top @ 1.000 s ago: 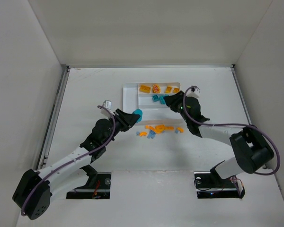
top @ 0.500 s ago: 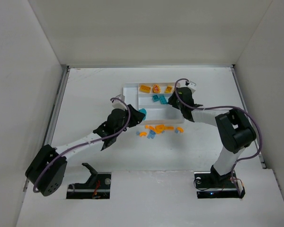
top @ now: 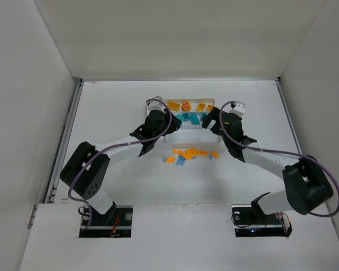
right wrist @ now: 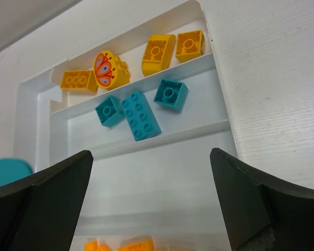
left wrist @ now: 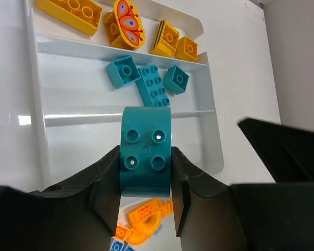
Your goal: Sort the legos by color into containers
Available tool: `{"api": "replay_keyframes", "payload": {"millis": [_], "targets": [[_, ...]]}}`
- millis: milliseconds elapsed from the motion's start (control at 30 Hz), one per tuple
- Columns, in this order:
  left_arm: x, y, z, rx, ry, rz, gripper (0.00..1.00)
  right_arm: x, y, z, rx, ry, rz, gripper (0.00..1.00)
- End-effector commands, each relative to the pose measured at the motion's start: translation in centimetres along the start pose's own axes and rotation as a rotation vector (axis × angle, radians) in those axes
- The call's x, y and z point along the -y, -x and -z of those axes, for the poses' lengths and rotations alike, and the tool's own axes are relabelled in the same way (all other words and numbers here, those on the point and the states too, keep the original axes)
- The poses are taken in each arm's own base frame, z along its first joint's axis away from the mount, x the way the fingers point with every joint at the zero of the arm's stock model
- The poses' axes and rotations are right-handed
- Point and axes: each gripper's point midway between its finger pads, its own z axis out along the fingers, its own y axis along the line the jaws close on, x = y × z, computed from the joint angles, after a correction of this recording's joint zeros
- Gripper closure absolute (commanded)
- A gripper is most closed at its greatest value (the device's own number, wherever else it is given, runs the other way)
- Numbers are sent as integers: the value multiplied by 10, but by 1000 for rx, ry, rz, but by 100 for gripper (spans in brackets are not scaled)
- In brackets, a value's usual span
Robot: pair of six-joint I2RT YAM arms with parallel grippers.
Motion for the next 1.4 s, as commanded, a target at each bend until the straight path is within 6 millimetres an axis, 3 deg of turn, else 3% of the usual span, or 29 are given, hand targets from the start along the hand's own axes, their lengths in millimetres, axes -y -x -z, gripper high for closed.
{"api": "replay_keyframes", "payload": {"millis": [0,200,300,567,867,1167,1267,1367], "targets": [[23,26,-11,55,-57,-22,82,-10,19,27,87,22,15,0],[11,25,-40,32,-11,-43,82,-23,13,68,87,97,110,0],[4,23,-53,13,19,-55,82,-18,10,78,94,114,114,0],[-11,23,-75,12,97,-128,81,-10,-10,86,62,108,150,0],[-20,25,-90,18,143,-213,68,-17,-25,84,39,144,181,0],[-16,35,-75,42,137,-223,54,-23,-29,90,75,235,59,0],[-14,39,-64,55,131,-216,44,-22,-28,87,72,243,41,0],[-11,42,-40,75,114,-183,46,-29,-25,92,78,273,71,0]]}}
